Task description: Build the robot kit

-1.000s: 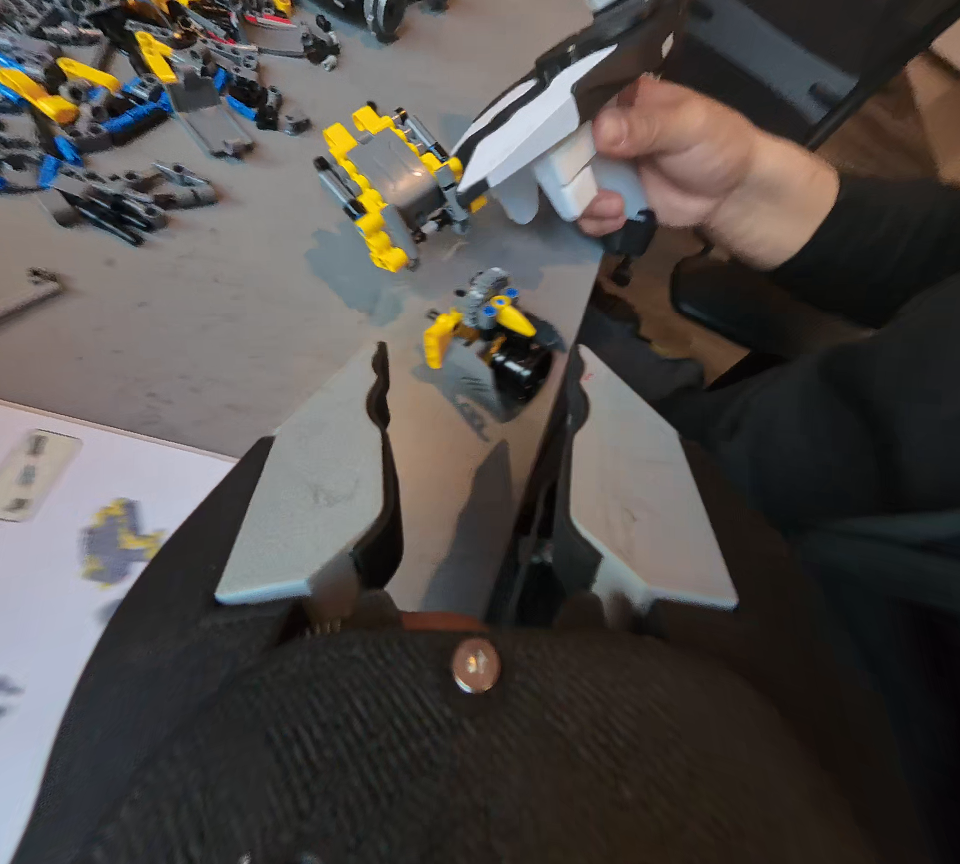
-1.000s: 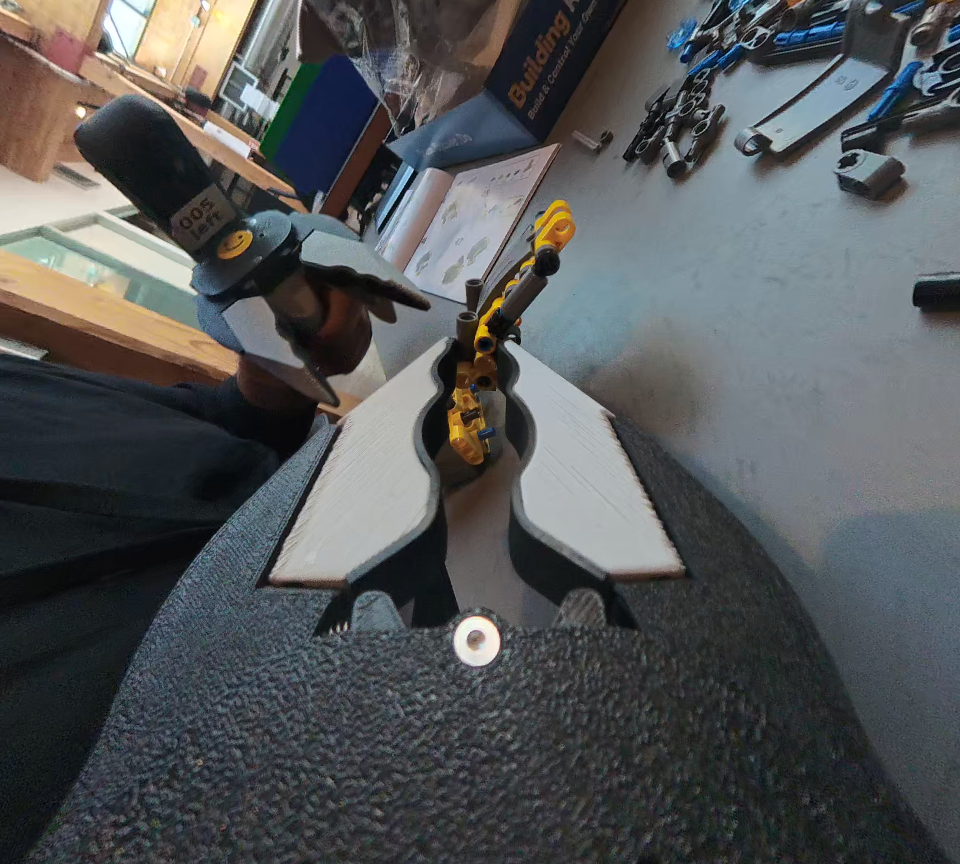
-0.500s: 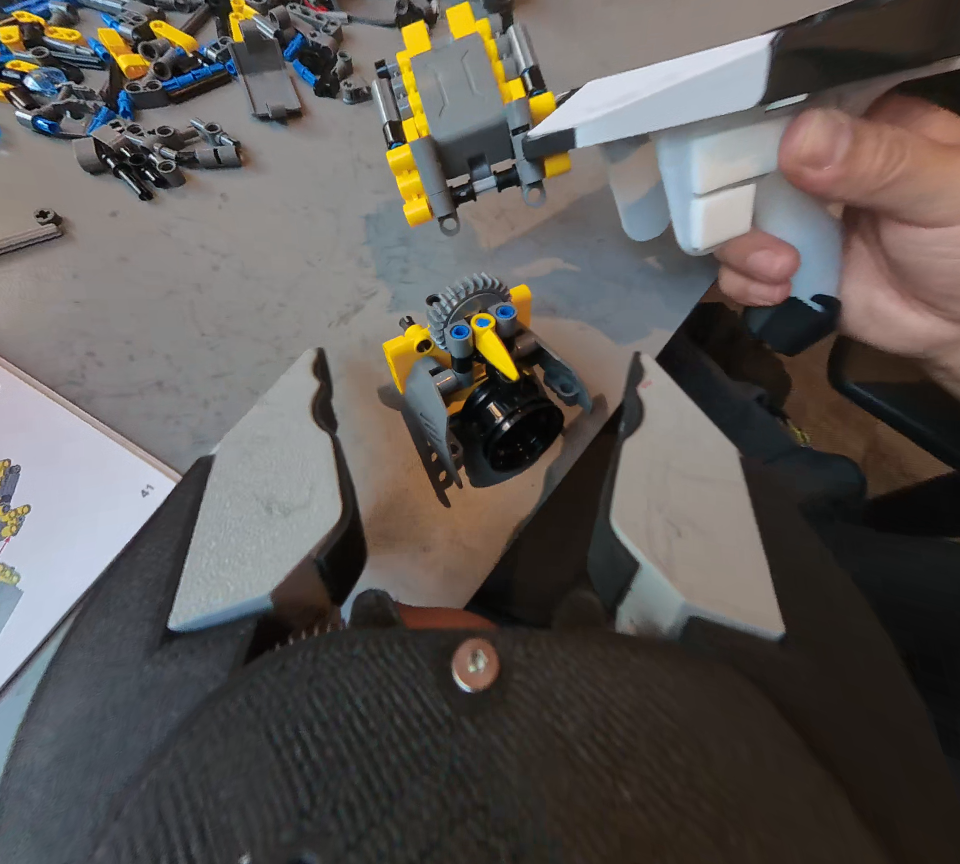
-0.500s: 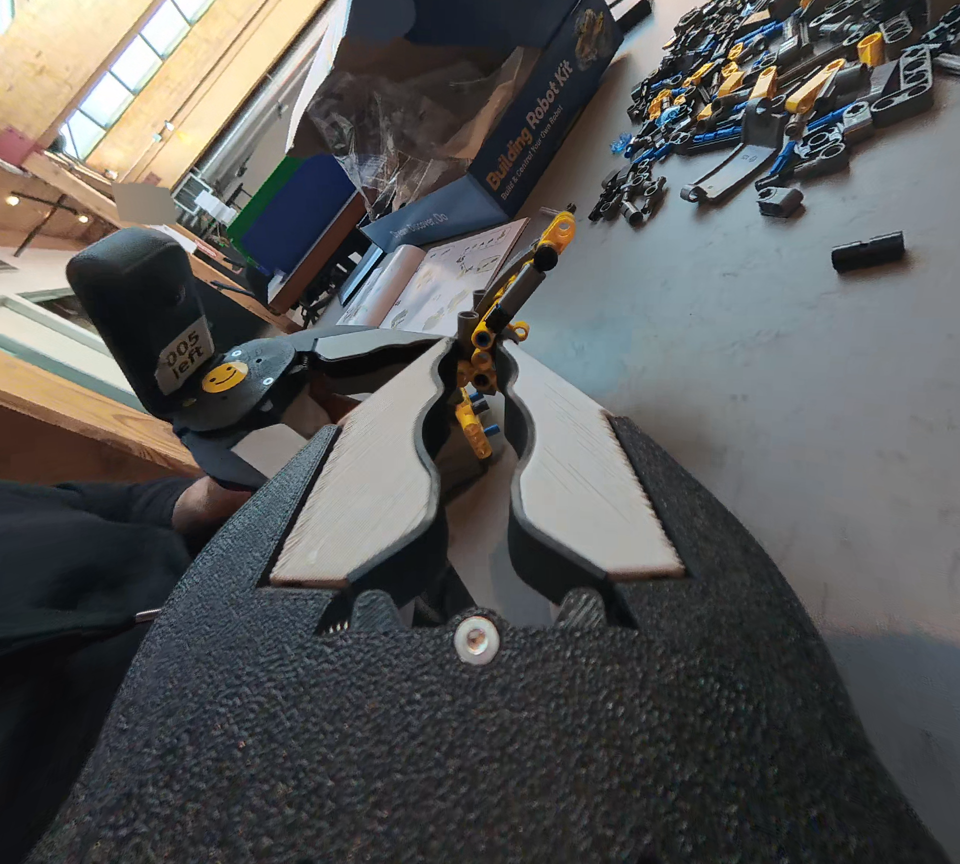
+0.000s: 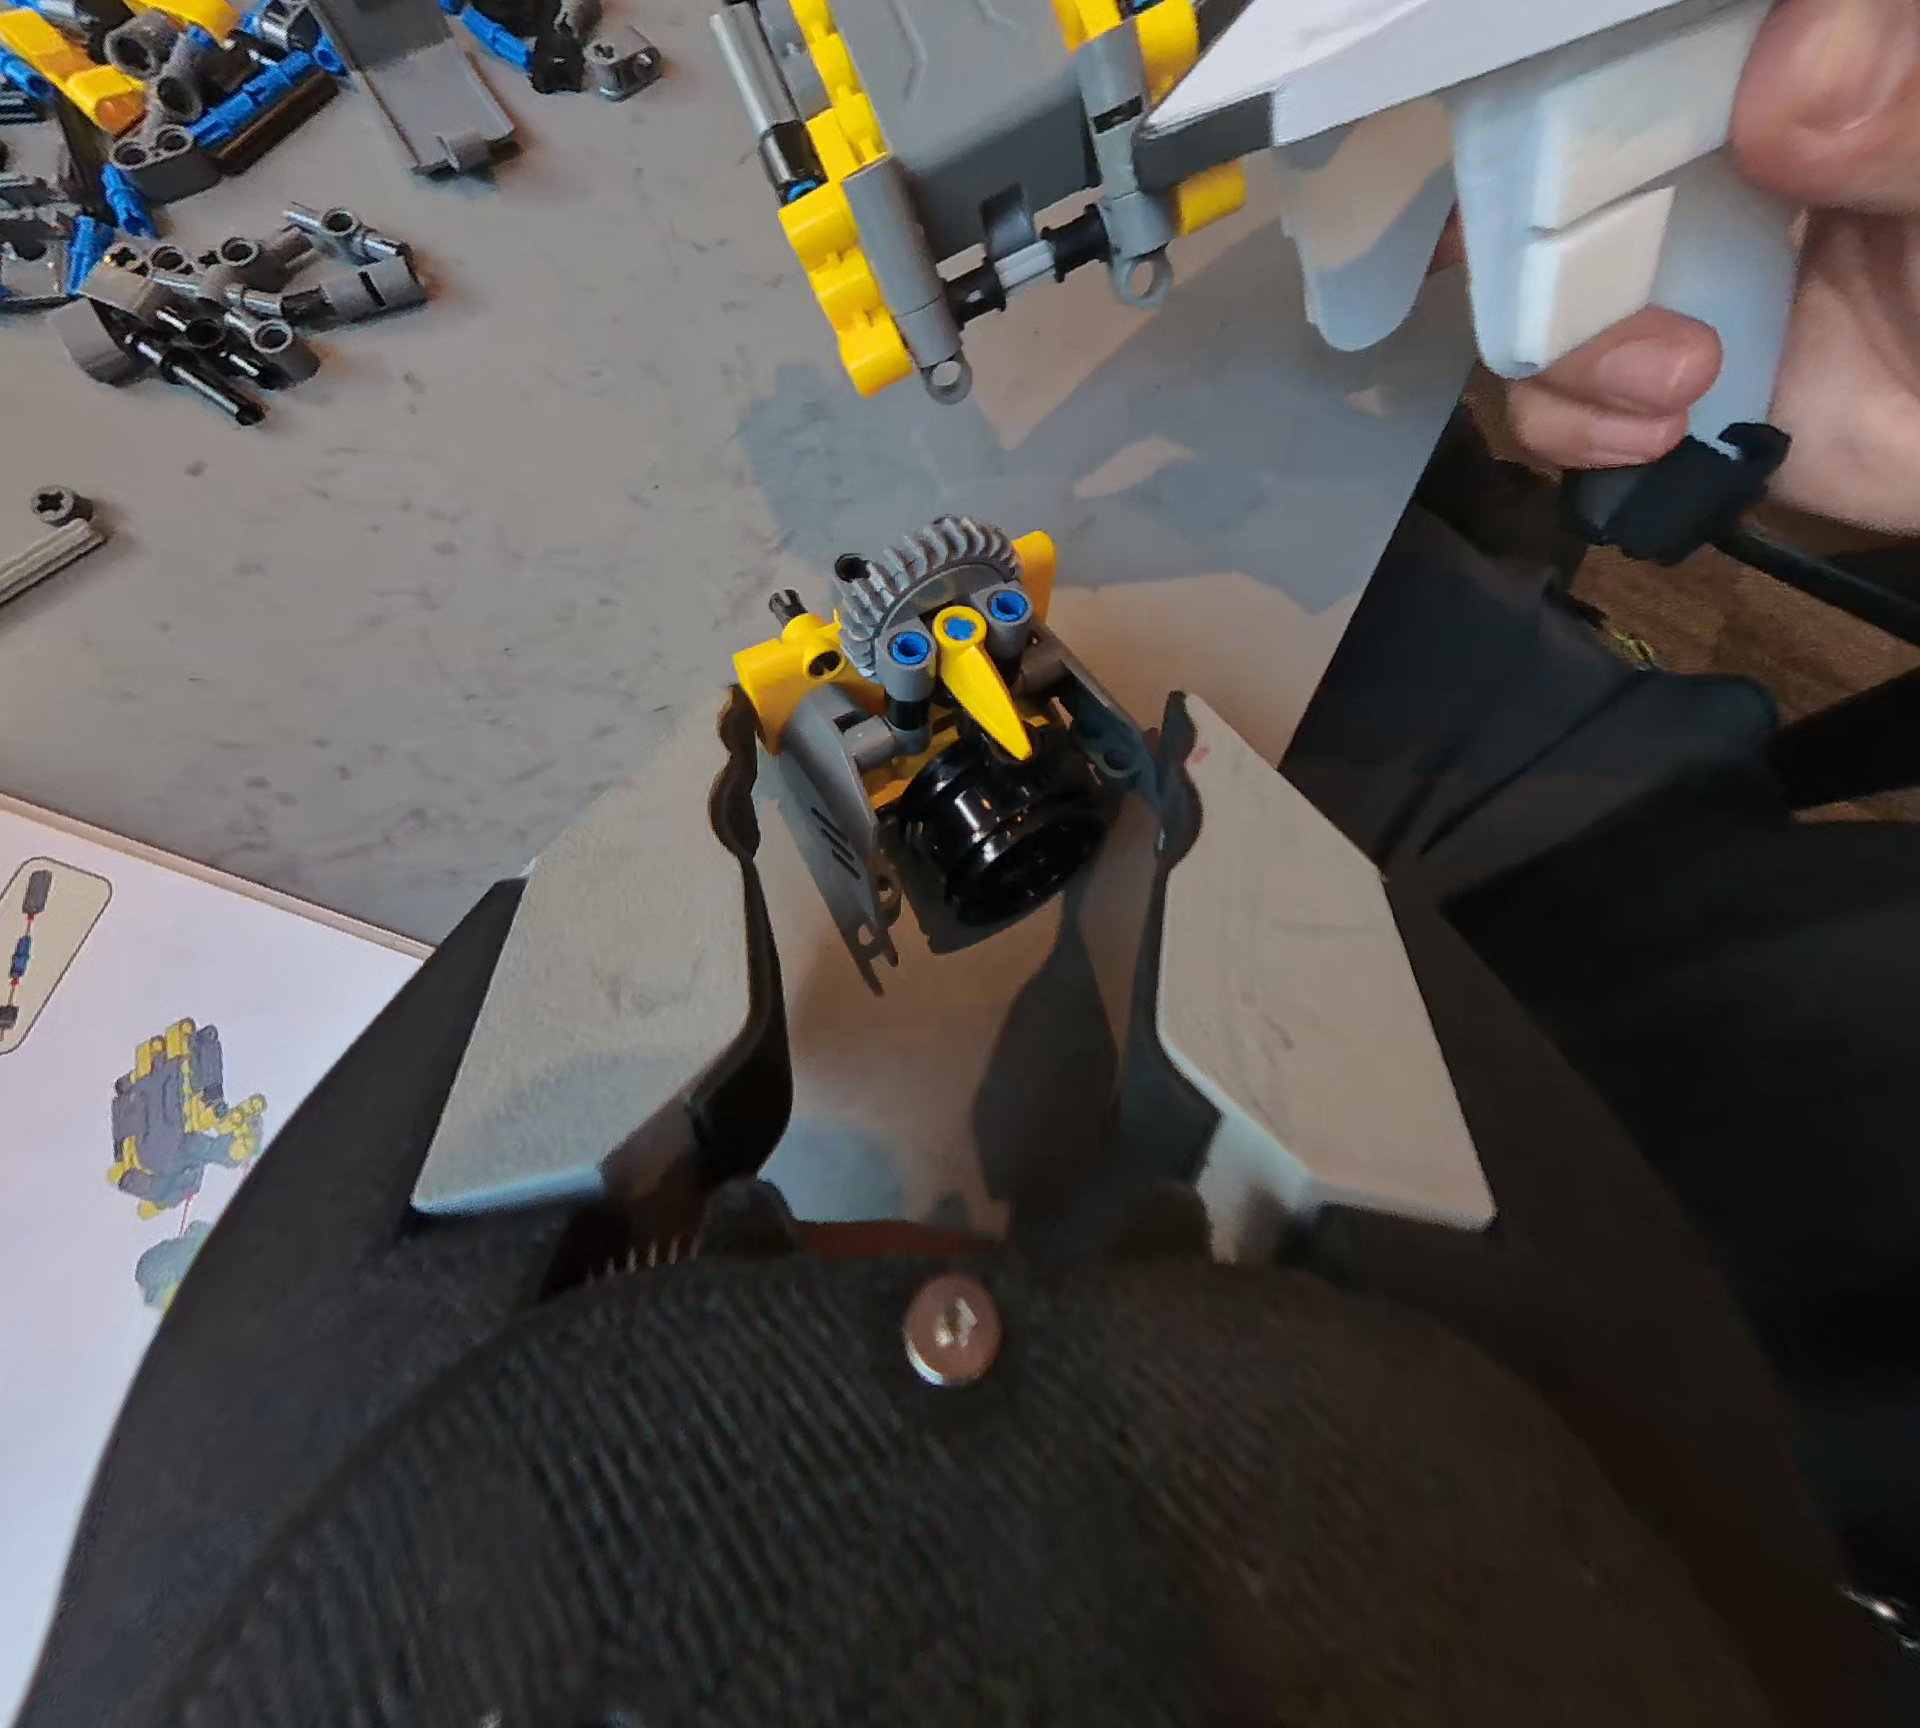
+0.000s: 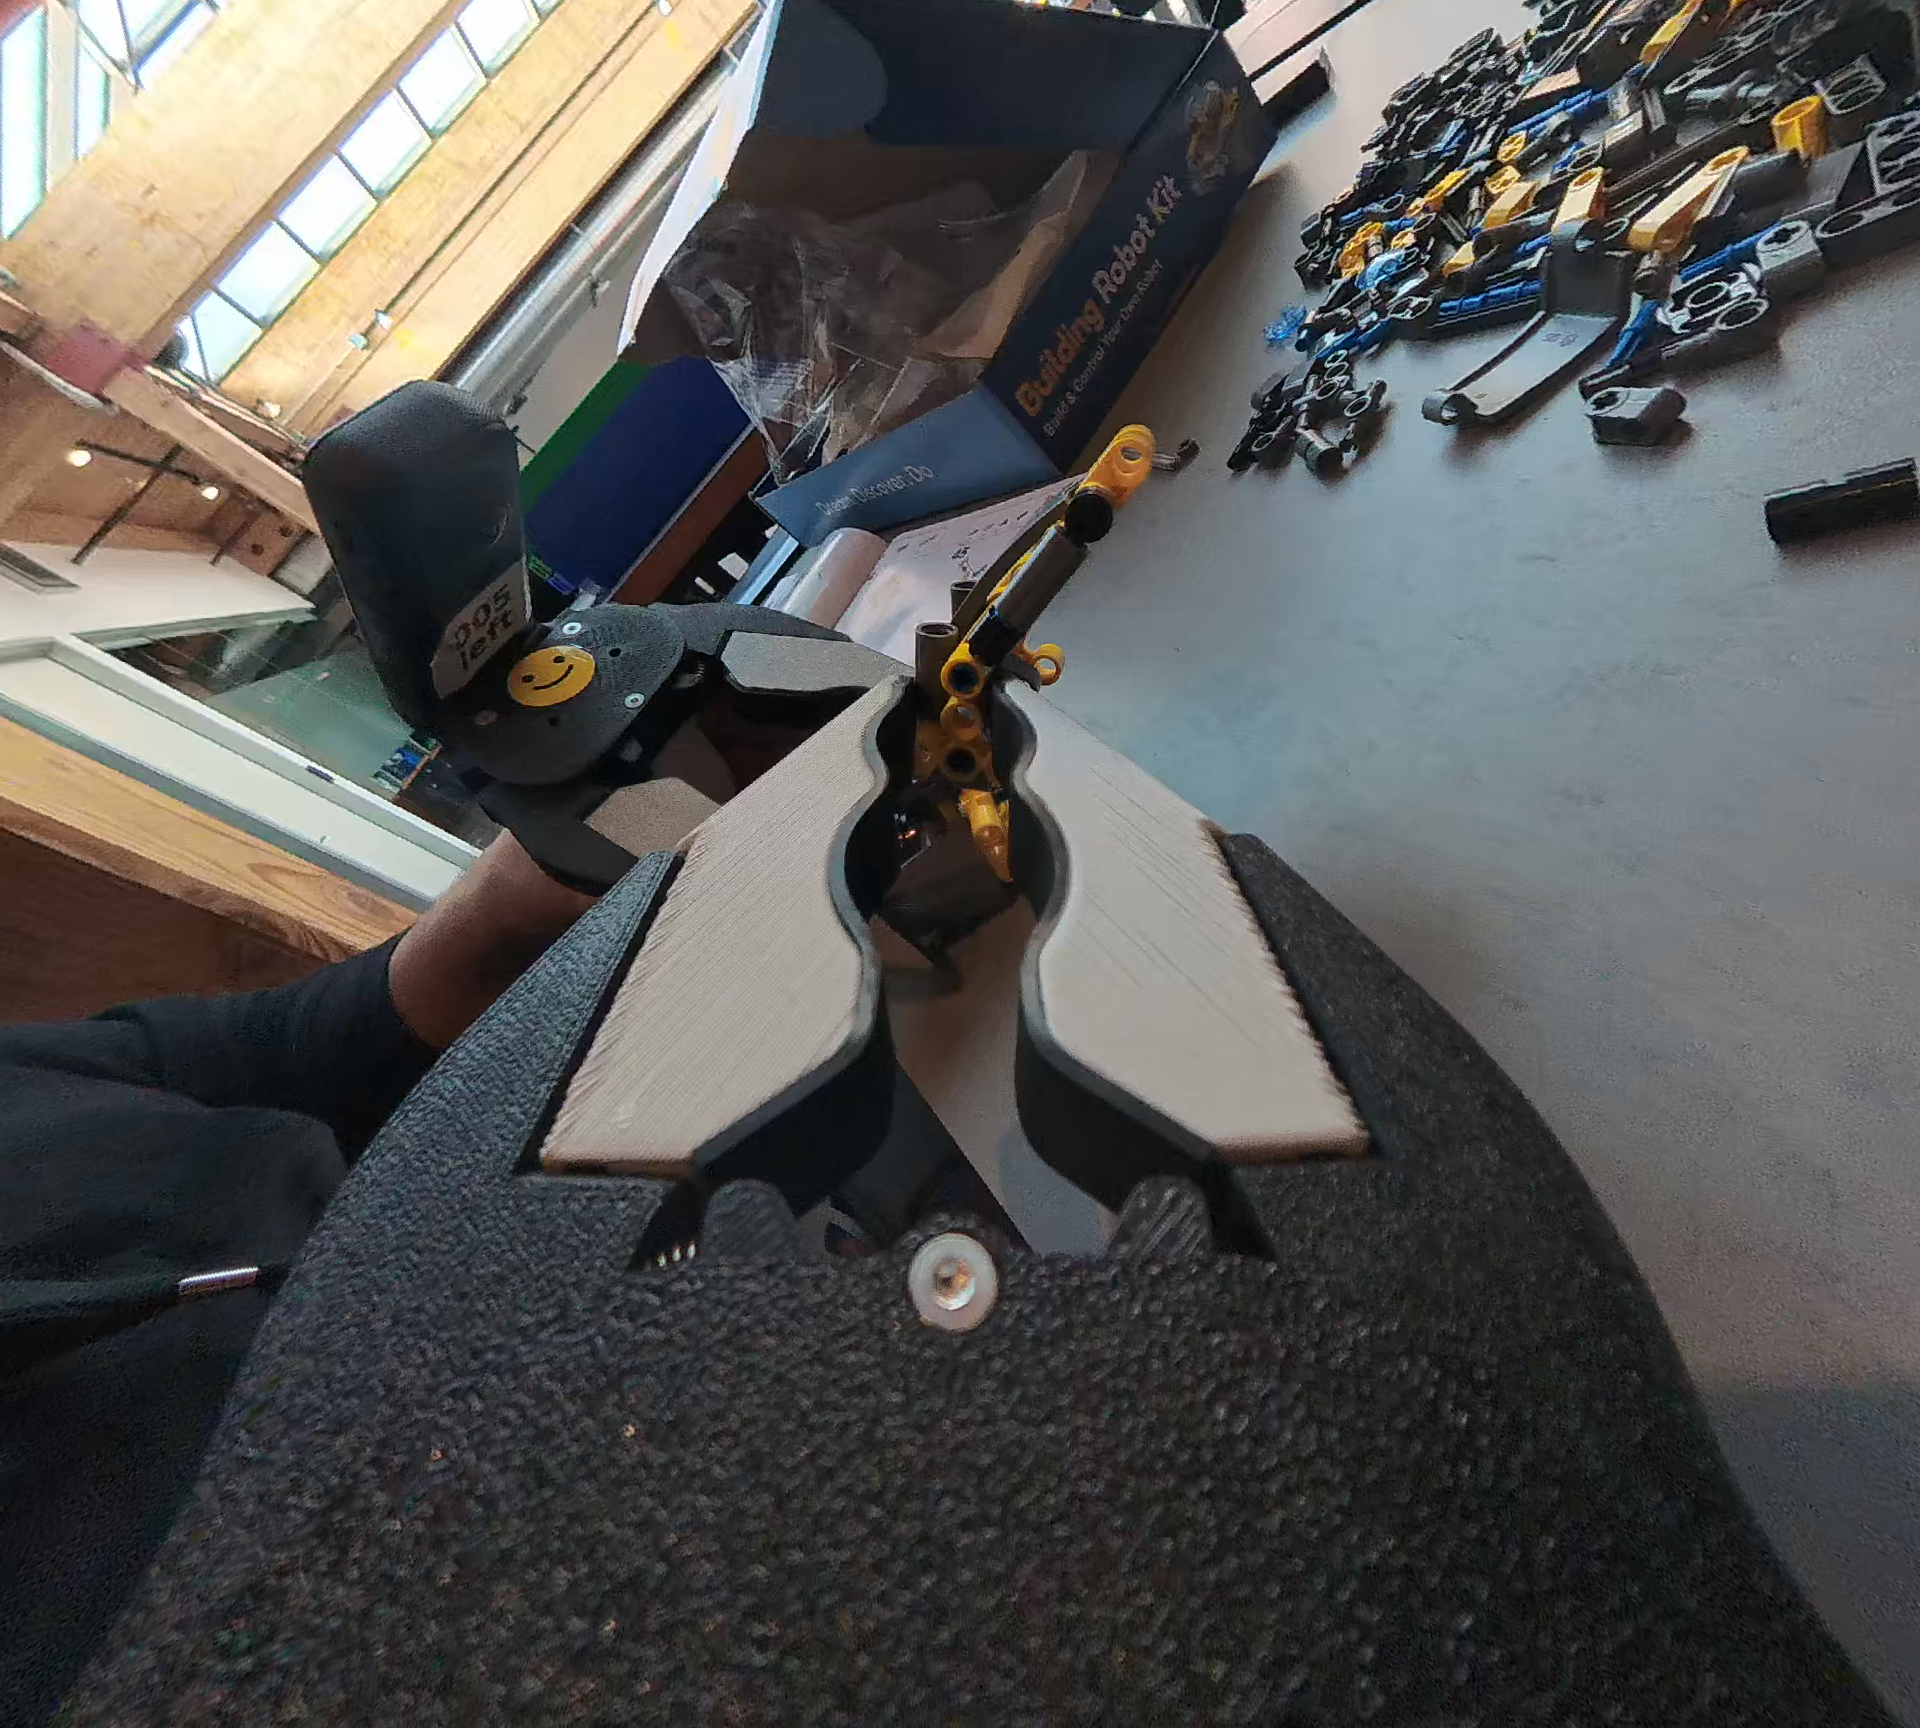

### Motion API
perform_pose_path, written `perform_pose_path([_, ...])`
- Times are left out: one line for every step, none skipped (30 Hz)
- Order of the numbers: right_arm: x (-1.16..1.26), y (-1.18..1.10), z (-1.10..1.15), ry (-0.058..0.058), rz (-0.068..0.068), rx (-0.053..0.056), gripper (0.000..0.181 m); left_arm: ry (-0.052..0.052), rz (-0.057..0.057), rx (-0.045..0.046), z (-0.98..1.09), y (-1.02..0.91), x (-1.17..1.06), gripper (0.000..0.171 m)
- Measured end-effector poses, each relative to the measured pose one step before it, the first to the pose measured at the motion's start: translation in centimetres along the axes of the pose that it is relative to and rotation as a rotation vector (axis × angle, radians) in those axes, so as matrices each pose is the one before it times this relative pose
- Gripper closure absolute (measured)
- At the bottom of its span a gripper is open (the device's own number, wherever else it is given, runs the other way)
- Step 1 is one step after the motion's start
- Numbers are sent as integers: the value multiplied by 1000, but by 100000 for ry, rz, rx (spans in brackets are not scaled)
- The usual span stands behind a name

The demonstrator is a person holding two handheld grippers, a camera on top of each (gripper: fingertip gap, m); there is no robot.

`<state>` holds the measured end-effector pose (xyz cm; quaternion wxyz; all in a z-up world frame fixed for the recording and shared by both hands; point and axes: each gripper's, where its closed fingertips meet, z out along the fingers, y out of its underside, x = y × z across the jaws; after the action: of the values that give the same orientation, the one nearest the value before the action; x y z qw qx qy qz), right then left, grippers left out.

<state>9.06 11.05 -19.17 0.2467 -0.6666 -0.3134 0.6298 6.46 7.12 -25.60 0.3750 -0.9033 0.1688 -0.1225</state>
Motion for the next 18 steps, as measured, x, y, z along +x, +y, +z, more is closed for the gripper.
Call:
perform_pose_path([-63, 43, 178, -67, 90, 270, 169, 593, 951, 280, -11, 24, 65, 96])
perform_pose_path([-60, 68, 194, -287, 611, 303, 169, 531, 584, 484, 30, -15, 92, 96])
perform_pose_path([-43, 87, 183, -397, 966, 389, 169, 1377, 988, 397, 66, -32, 268, 96])
perform_pose_path([4, 93, 169, -244, 829, 467, 169, 1741, 1387, 238, 72, -32, 346, 96])
perform_pose_path([56, 137, 142, 19, 738, 99, 169, 1120, 1596, 68, 79, -28, 221, 97])
perform_pose_path([100, 102, 91, 186, 760, 131, 169, 1034, 2571, -316, 35, 14, 145, 96])
perform_pose_path([152, 19, 25, 385, 734, 519, 169, 1656, 3744, -1052, -32, 113, 142, 97])
perform_pose_path([153, -29, -23, 373, 909, 583, 169, 1747, 3762, -1785, -102, 191, 70, 97])
perform_pose_path([125, -66, -37, 254, 982, 691, 169, 1501, 3125, -1880, -150, 209, 7, 97])
perform_pose_path([107, -20, -21, 229, 904, 596, 169, 1208, 2349, -1560, -145, 195, 8, 97])
perform_pose_path([113, 48, 22, 428, 727, 338, 170, 654, 1033, -1374, -112, 190, -26, 97])
perform_pose_path([91, 105, 38, 414, 616, 124, 169, -76, -431, -1357, -68, 199, -79, 97])
perform_pose_path([42, 70, 67, 349, 779, 269, 170, -457, -1216, -1231, 11, 209, -61, 97])
perform_pose_path([42, 65, 71, 534, 736, 212, 170, -400, -1226, 48, 16, 71, 78, 94])
perform_pose_path([44, 115, 92, 615, 509, -306, 172, -410, -1241, 1049, 14, -29, 158, 92])
perform_pose_path([-8, 130, 110, 345, 376, -466, 172, -883, -1203, 1317, 5, -21, 121, 92])
perform_pose_path([-55, 100, 119, 4, 681, -221, 173, -1087, -763, 1267, 15, -1, 81, 94])
perform_pose_path([-134, 141, 150, -543, 993, -503, 172, -1393, -354, 1045, 10, 13, -31, 96])
